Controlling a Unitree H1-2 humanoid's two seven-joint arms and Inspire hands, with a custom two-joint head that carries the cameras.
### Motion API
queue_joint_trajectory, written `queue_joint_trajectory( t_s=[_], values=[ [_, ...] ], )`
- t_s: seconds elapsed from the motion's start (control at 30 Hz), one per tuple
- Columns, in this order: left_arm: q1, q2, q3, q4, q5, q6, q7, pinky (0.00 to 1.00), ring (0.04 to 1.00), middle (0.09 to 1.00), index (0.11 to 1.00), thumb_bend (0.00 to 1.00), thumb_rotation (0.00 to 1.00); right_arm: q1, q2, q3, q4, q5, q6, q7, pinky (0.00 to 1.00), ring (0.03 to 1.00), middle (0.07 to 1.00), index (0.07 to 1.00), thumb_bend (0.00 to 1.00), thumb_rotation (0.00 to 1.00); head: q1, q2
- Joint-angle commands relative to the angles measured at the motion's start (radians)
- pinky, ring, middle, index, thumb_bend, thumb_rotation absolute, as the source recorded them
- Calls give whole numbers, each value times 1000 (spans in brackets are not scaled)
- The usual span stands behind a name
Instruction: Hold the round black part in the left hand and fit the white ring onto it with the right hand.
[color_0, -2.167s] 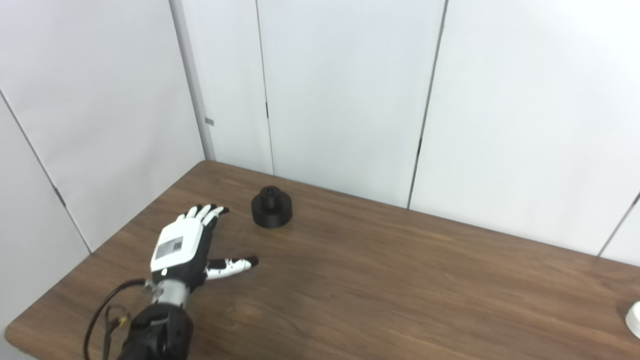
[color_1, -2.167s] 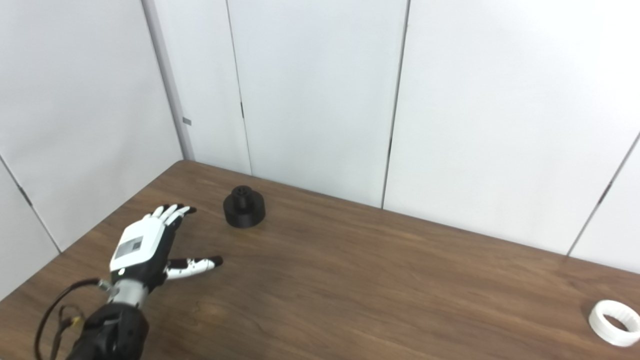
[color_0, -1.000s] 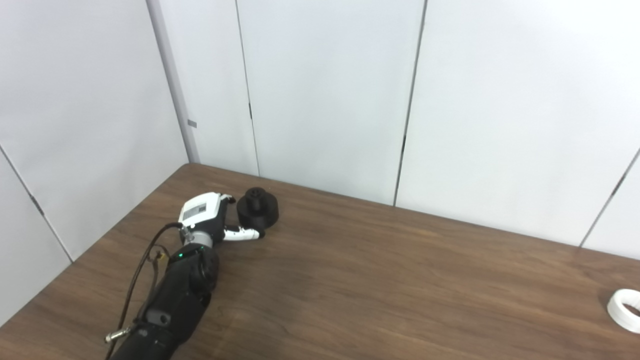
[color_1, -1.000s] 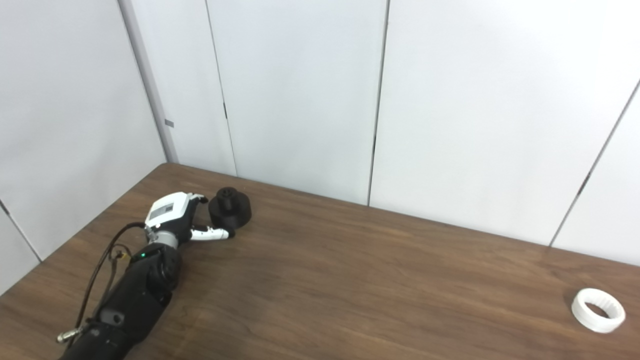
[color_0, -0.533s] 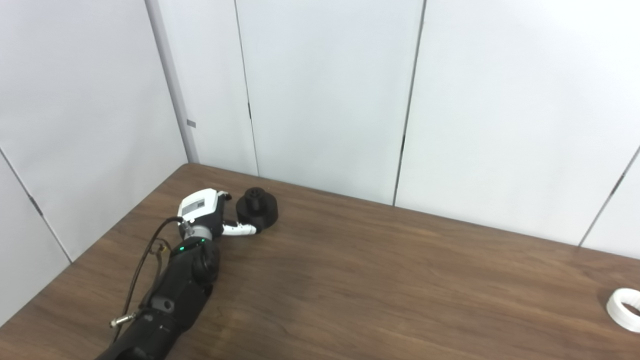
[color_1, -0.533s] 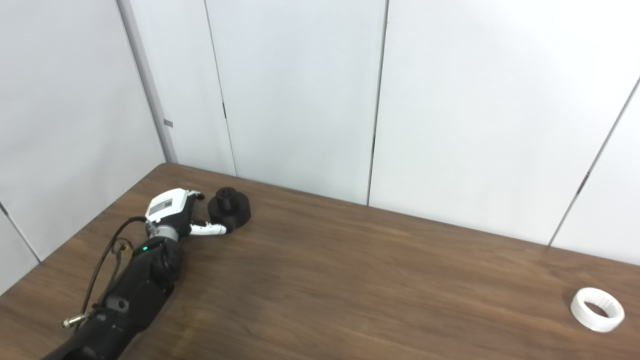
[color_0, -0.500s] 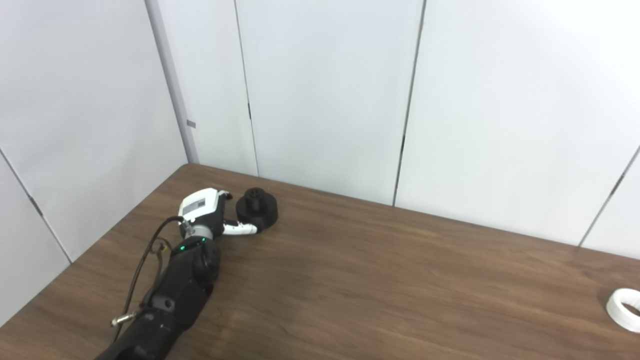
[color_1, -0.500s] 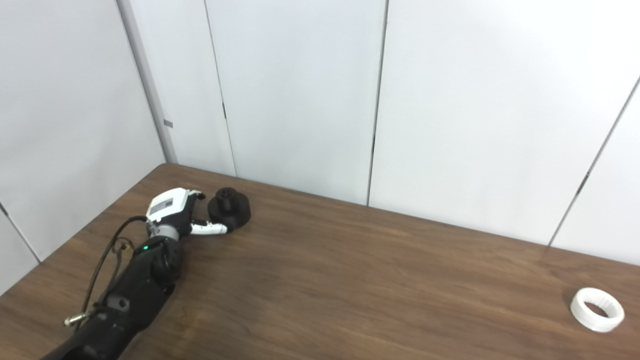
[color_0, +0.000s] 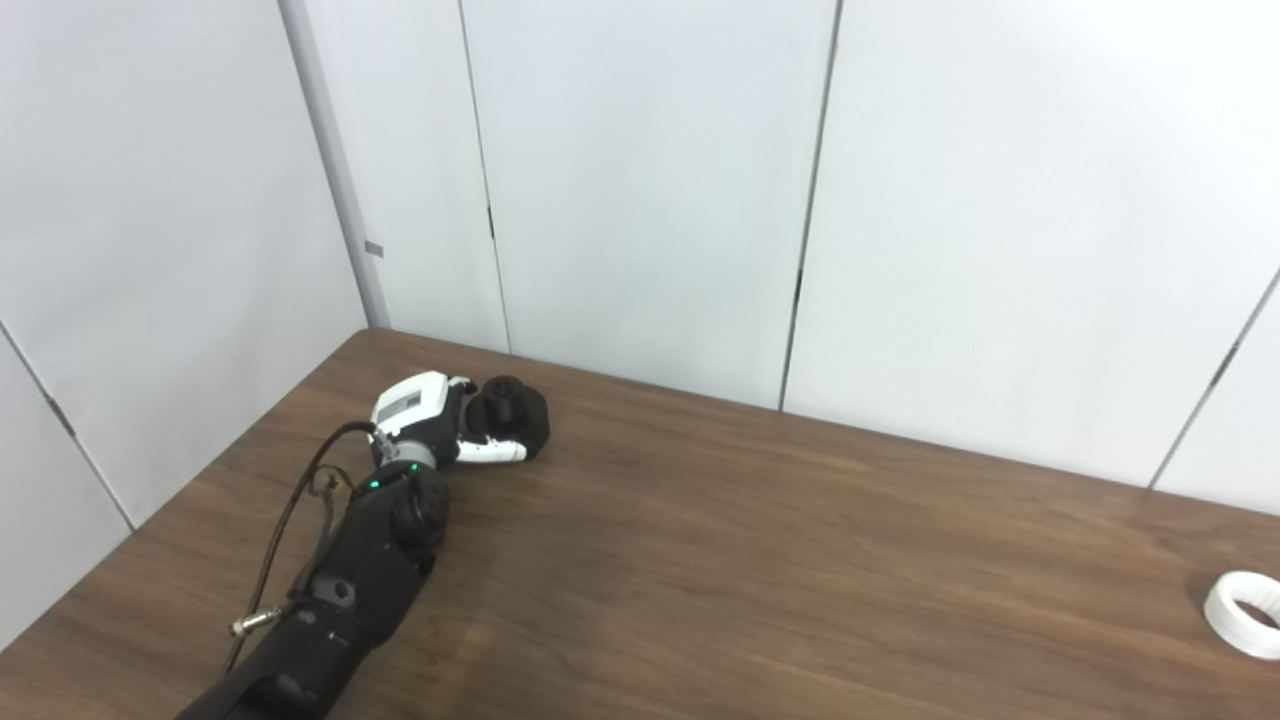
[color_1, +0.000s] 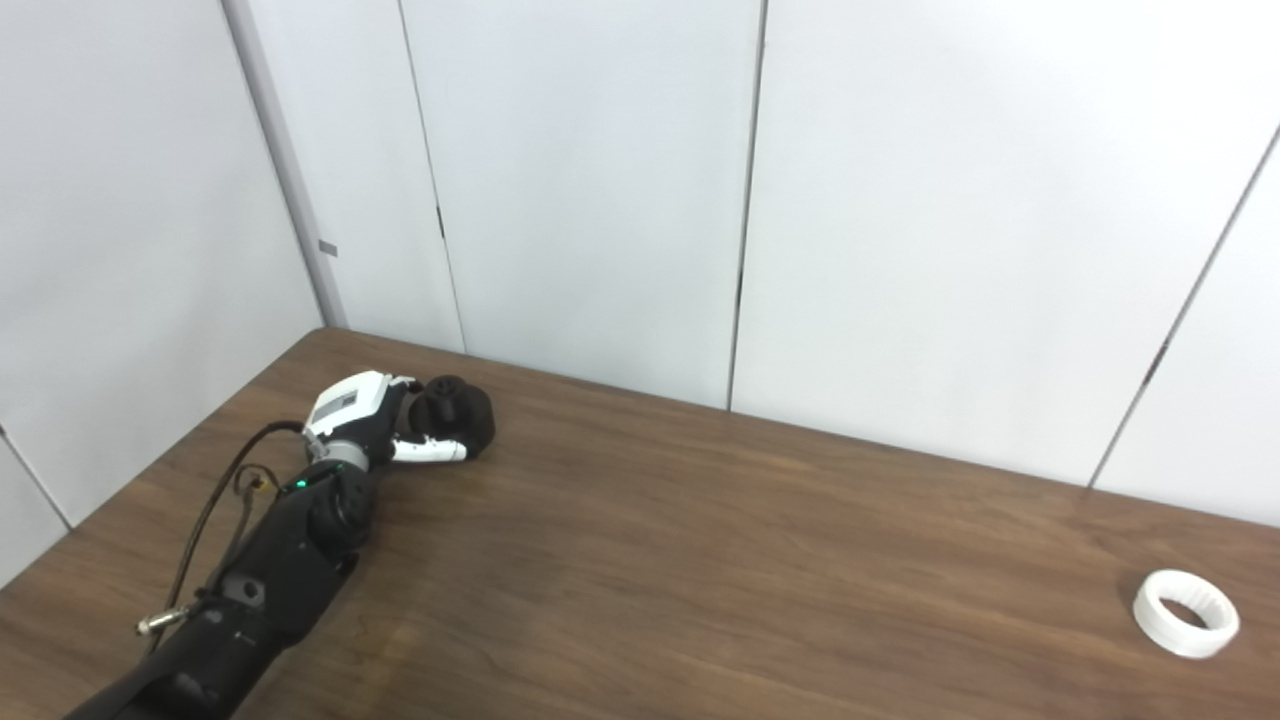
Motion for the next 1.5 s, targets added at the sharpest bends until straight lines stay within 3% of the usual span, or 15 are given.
queue_joint_trajectory(
  t_s=[0.0, 0.6, 1.0, 1.47],
  values=[
    [-66, 24, -2, -8, 2, -14, 23, 988, 990, 965, 877, 1000, 539, -12, -2, -4, -36, 6, -21, -6, 804, 873, 869, 826, 837, 790, 2, 1],
    [-77, 14, -31, -11, -2, 5, 36, 956, 979, 947, 841, 1000, 529, -8, -2, -9, -45, 0, -7, -18, 828, 884, 882, 838, 848, 804, 2, 5],
    [-80, 6, -34, -2, -11, 10, 46, 959, 961, 915, 744, 1000, 467, -5, -6, -7, -44, -1, -15, -12, 838, 884, 882, 843, 819, 811, 0, 8],
    [-80, -7, -31, 3, -16, 10, 65, 948, 946, 891, 707, 908, 442, -2, -4, -6, -51, 9, -18, -8, 836, 887, 885, 847, 800, 792, -4, 11]
  ],
)
